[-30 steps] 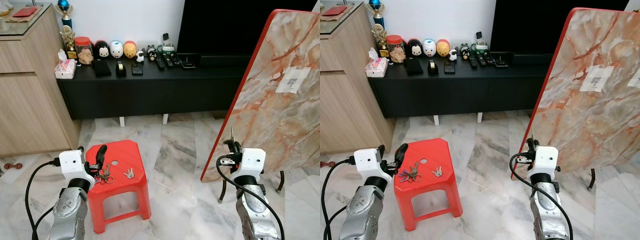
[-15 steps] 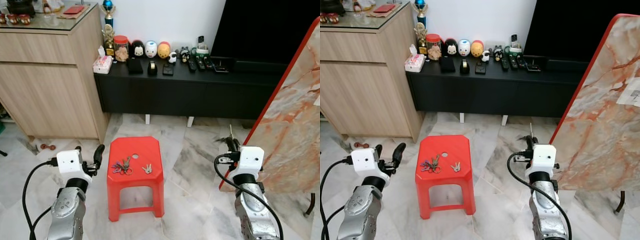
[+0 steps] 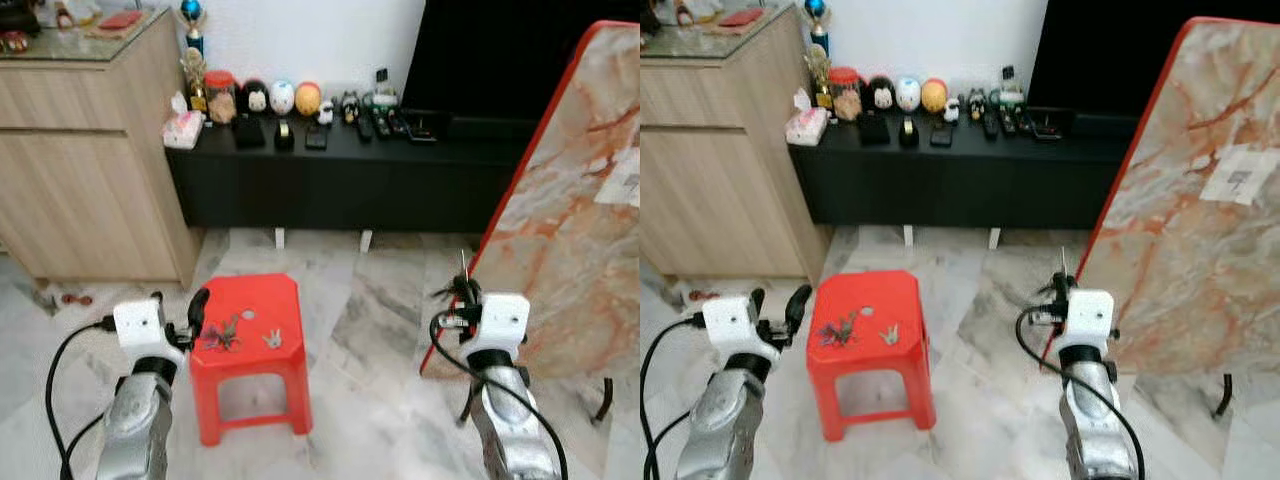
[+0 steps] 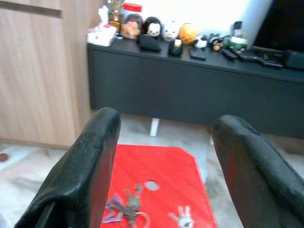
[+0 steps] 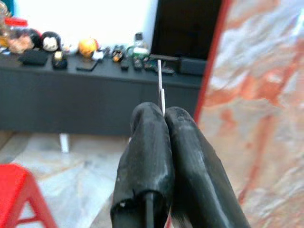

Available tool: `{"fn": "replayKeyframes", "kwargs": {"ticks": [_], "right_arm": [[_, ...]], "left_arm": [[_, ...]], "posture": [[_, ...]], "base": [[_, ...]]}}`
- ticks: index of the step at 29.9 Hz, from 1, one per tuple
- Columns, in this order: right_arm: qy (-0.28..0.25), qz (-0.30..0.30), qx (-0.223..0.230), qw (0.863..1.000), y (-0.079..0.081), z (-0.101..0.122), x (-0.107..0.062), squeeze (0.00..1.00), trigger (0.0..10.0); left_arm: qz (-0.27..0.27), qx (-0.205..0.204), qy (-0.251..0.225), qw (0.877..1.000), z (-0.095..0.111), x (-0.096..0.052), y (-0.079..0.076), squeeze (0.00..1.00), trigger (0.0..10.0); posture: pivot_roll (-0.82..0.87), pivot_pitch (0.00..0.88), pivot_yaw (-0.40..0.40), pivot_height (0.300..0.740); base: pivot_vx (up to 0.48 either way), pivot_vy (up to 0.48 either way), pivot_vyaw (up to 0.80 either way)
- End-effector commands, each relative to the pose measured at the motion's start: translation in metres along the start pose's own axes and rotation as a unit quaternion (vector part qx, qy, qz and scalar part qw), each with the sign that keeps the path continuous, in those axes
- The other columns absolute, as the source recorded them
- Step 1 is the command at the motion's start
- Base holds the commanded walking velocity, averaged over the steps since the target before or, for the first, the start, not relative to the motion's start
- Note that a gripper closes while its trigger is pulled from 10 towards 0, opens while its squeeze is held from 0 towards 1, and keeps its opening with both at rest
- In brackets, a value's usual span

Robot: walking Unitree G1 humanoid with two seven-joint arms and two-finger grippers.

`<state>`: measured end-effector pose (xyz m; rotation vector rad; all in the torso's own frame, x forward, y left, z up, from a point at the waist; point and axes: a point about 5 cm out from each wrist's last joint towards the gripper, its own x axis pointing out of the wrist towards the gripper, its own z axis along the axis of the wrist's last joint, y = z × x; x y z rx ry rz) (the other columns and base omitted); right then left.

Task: Hang keys on a hook

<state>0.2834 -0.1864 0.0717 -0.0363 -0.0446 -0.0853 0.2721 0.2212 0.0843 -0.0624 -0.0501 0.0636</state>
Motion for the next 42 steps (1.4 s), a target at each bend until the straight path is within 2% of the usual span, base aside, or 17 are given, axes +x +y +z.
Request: {"fn": "replayKeyframes", "kwargs": {"ticks": [1,15,28,32,42], "right_arm": [[-0.019,-0.008,-0.001,1.0,-0.002,0.008,0.002,0.0,10.0],[-0.044,-0.006,-0.023,0.999,0.0,0.017,0.004,0.0,10.0],[-0.065,-0.034,-0.032,0.997,-0.012,0.029,0.011,0.0,10.0],[-0.066,-0.034,-0.032,0.997,-0.012,0.03,0.012,0.0,10.0],[-0.068,-0.03,-0.03,0.997,-0.009,0.032,0.016,0.0,10.0]], "left_arm": [[0.004,0.004,0.001,1.0,-0.001,0.0,0.002,0.0,10.0],[0.006,0.003,-0.001,1.0,0.0,0.0,0.002,0.0,10.0],[0.006,0.001,0.0,1.0,-0.001,-0.001,0.001,0.0,10.0],[0.006,0.001,0.001,1.0,-0.001,-0.001,0.001,0.0,10.0],[0.016,0.0,0.002,1.0,-0.002,0.0,0.003,0.0,10.0]], "posture": [[0.03,0.0,-0.103,0.74],[0.03,0.0,-0.103,0.74],[0.03,0.0,-0.103,0.74],[0.03,0.0,-0.103,0.74],[0.03,0.0,-0.102,0.74]], "base": [[0.0,-0.341,0.0],[0.0,-0.342,0.0],[0.0,-0.327,0.0],[0.0,-0.292,0.0],[0.0,-0.049,0.0]]}}
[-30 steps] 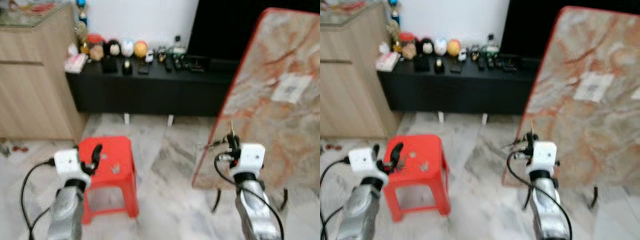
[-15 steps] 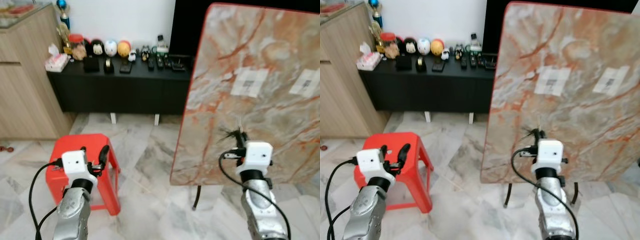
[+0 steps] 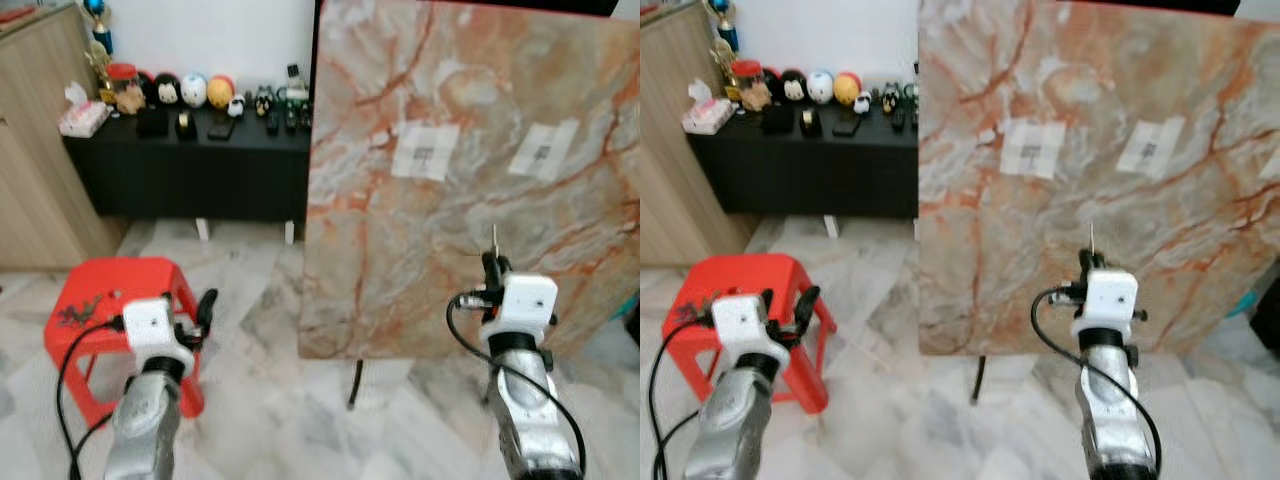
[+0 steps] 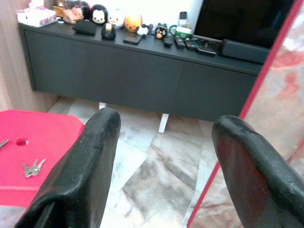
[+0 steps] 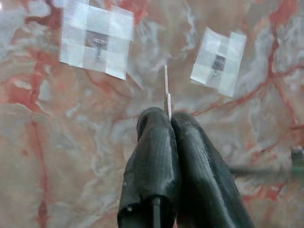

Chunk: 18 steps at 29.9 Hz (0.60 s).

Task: Hang keys on a hook

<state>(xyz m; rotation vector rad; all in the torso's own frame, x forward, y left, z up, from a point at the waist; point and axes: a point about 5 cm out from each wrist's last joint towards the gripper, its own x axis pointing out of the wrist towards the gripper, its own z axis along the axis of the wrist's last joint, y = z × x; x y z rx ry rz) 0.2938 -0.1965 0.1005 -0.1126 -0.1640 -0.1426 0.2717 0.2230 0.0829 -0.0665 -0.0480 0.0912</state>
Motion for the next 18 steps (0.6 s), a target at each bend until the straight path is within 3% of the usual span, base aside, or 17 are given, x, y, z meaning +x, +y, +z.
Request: {"fn": "replayKeyframes", "kwargs": {"ticks": [1,8,12,18], "right_arm": [[-0.008,0.003,0.007,1.0,0.002,0.004,0.004,0.0,10.0],[-0.026,0.044,0.006,0.999,0.017,0.01,0.004,0.0,10.0],[-0.049,0.101,-0.014,0.994,0.033,0.017,0.005,0.0,10.0],[-0.052,0.107,-0.015,0.993,0.036,0.019,0.007,0.0,10.0]], "left_arm": [[0.003,0.001,0.001,1.0,0.0,0.0,0.001,0.0,10.0],[0.002,0.0,0.002,1.0,-0.001,0.001,0.0,0.0,10.0],[0.003,0.001,0.003,1.0,-0.001,0.001,0.0,0.0,10.0],[0.004,-0.001,0.001,1.0,-0.001,0.001,0.0,0.0,10.0]], "posture": [[0.02,0.0,-0.103,0.74],[0.02,0.0,-0.103,0.74],[0.02,0.0,-0.101,0.74],[0.02,0.0,-0.1,0.74]], "base": [[0.0,0.0,0.0],[0.0,0.0,0.0],[0.0,0.0,0.0],[0.0,0.0,0.0]]}}
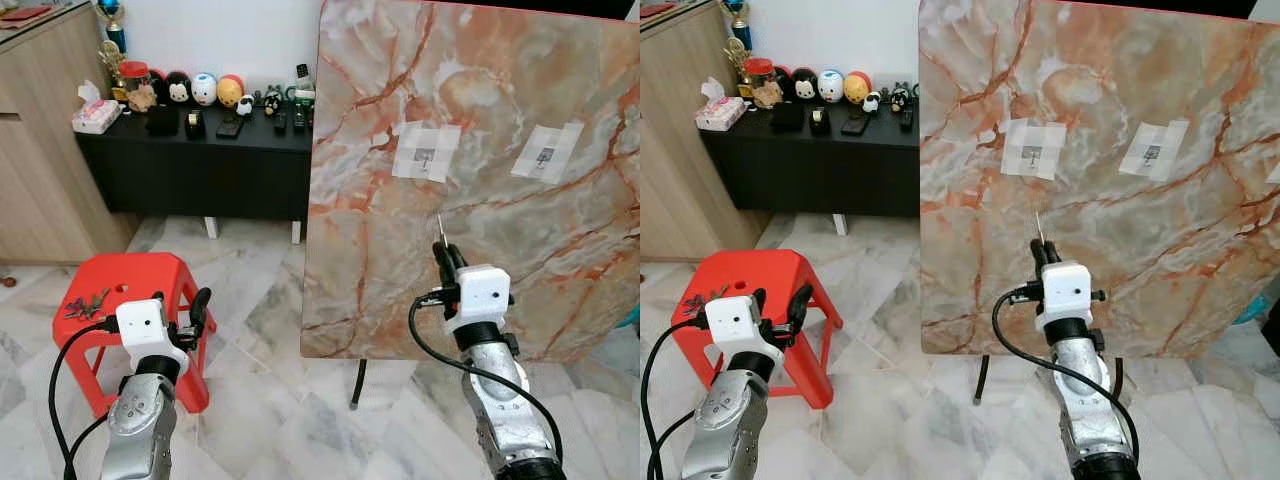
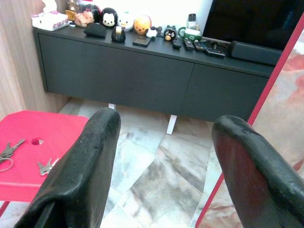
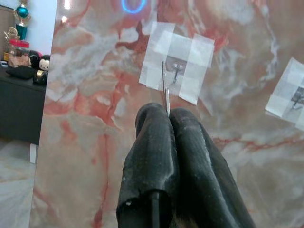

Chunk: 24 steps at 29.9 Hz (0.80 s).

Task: Hang keys on a hook

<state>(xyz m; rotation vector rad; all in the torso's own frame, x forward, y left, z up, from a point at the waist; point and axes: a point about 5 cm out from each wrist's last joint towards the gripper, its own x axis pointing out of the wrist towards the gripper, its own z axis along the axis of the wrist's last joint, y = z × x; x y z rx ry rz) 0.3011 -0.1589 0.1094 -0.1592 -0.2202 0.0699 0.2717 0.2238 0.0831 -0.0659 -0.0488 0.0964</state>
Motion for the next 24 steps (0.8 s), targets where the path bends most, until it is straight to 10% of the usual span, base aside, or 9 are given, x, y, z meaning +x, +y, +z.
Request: {"fn": "replayKeyframes", "kwargs": {"ticks": [1,24], "right_arm": [[-0.016,0.002,-0.004,1.0,-0.0023,0.0061,0.0032,0.0,10.0],[-0.018,-0.027,0.041,0.999,-0.0032,0.0082,0.0118,0.0,10.0]], "left_arm": [[0.001,-0.001,0.002,1.0,-0.0011,0.0011,-0.0009,0.0,10.0],[-0.007,0.004,0.001,1.0,-0.0007,0.0018,-0.0028,0.0,10.0]], "posture": [[0.02,0.0,-0.1,0.74],[0.02,0.0,-0.101,0.74]], "base": [[0.0,0.0,0.0],[0.0,0.0,0.0]]}}
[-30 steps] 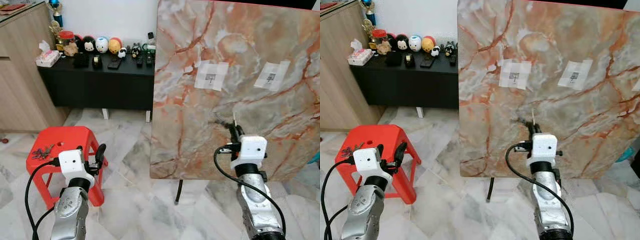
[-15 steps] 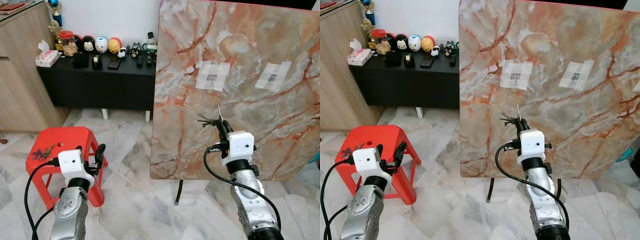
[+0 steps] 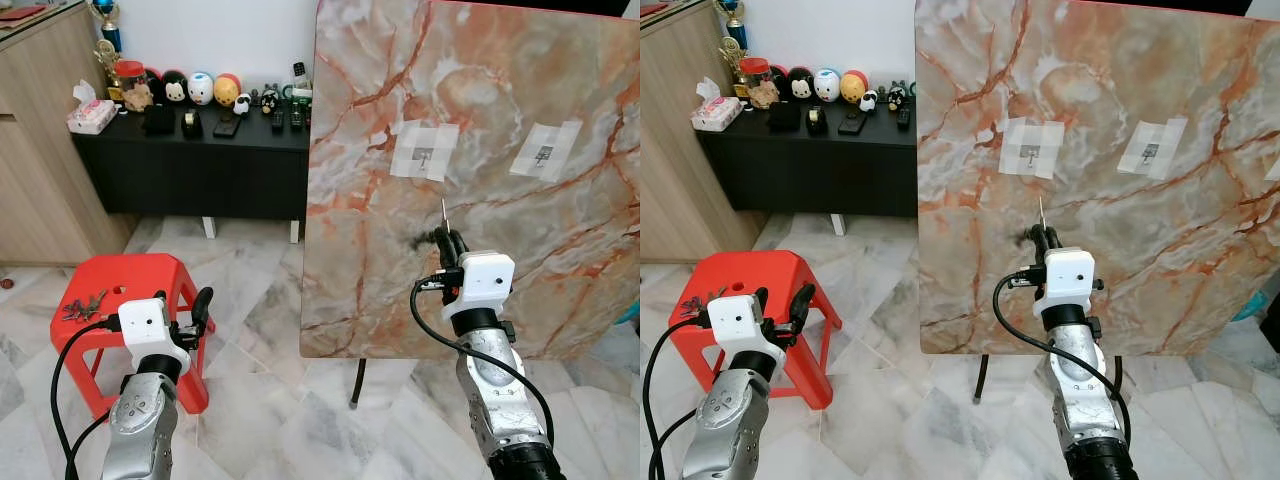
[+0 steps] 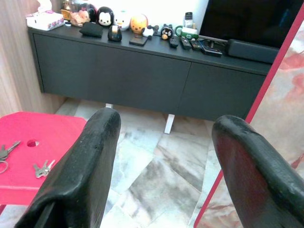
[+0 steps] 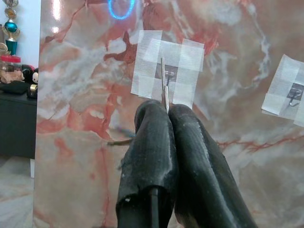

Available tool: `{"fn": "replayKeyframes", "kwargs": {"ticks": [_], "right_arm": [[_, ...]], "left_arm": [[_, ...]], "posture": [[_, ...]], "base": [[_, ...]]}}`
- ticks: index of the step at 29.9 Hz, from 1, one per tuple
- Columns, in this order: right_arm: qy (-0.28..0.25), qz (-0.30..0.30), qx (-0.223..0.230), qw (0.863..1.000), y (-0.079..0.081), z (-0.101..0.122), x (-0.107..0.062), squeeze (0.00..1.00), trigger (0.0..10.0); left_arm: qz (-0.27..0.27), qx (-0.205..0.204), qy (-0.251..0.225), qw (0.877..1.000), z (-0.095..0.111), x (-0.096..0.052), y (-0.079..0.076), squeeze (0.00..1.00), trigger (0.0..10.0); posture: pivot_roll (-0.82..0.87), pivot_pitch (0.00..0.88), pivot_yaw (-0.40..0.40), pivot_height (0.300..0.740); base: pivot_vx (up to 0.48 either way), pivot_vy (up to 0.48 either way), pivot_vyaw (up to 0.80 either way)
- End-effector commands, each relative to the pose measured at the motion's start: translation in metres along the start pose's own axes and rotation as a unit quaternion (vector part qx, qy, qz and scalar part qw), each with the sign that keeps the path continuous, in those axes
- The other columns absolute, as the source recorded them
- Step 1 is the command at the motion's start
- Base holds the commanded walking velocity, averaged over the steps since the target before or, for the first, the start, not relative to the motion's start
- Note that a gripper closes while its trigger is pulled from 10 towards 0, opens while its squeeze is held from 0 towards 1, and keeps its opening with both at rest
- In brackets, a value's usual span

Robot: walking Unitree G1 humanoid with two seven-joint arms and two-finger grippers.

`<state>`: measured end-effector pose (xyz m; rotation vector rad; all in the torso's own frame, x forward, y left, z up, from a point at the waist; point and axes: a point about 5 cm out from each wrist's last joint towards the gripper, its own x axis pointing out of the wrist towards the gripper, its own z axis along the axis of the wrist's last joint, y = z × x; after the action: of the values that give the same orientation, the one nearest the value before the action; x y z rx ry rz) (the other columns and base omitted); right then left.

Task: Hang keys on a hook

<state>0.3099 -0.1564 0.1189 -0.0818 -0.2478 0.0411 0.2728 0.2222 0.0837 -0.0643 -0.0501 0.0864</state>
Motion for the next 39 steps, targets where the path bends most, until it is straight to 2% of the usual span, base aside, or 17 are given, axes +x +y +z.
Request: {"fn": "replayKeyframes", "kwargs": {"ticks": [1,16,27,34,39], "right_arm": [[-0.004,-0.008,0.005,1.0,-0.004,0.001,0.001,0.0,10.0],[-0.001,-0.022,0.01,1.0,-0.007,-0.001,-0.001,0.0,10.0],[-0.003,-0.026,0.01,1.0,-0.008,0.0,0.0,0.0,10.0],[-0.004,-0.029,0.008,1.0,-0.01,0.001,-0.001,0.0,10.0],[-0.003,-0.029,0.009,1.0,-0.009,0.0,-0.001,0.0,10.0]], "left_arm": [[-0.002,0.003,0.002,1.0,-0.001,0.001,-0.001,0.0,10.0],[-0.01,0.008,0.001,1.0,-0.001,0.002,-0.003,0.0,10.0],[-0.008,0.006,0.003,1.0,-0.002,0.0,-0.001,0.0,10.0],[-0.003,0.011,0.031,0.999,-0.015,-0.009,0.006,0.0,10.0],[0.024,0.018,0.087,0.996,-0.041,-0.025,0.022,0.0,10.0]], "posture": [[0.02,0.0,-0.101,0.74],[0.03,0.0,-0.097,0.74],[0.02,0.0,-0.093,0.74],[0.02,0.0,-0.092,0.74],[0.02,0.0,-0.092,0.74]], "base": [[0.0,0.0,0.0],[0.0,0.0,0.0],[0.28,0.0,0.0],[0.309,0.0,0.0],[0.311,0.0,0.0]]}}
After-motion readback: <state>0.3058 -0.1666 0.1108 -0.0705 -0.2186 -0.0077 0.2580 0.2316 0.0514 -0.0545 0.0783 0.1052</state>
